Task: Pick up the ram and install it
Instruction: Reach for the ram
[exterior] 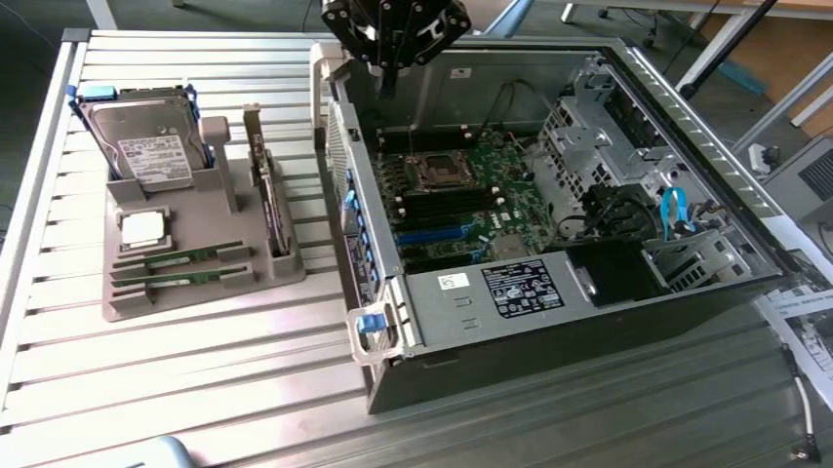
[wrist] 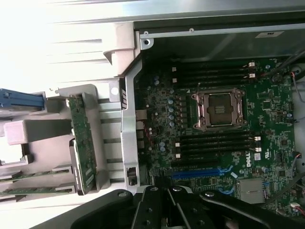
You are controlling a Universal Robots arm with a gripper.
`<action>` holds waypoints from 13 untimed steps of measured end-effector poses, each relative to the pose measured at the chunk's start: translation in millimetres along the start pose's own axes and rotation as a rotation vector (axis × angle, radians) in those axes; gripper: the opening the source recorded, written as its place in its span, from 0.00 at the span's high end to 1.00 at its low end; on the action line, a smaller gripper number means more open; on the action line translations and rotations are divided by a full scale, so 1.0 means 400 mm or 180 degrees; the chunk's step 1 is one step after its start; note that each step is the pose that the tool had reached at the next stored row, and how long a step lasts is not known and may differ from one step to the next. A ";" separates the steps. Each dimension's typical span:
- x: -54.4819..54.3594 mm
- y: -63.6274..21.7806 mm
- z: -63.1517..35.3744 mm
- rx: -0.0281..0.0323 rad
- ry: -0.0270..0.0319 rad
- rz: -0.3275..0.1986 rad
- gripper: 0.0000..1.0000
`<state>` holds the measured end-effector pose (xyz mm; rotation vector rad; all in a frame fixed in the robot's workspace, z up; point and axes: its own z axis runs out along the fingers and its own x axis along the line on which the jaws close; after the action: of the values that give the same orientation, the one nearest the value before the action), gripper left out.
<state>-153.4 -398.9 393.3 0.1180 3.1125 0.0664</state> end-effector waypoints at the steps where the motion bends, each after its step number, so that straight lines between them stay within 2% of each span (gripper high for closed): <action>1: 0.001 0.000 0.000 0.0000 0.0000 0.0000 0.89; 13: 0.012 -0.001 0.000 0.0000 0.0000 0.0000 0.89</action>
<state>-158.4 -398.9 393.3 0.1180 3.1126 0.0663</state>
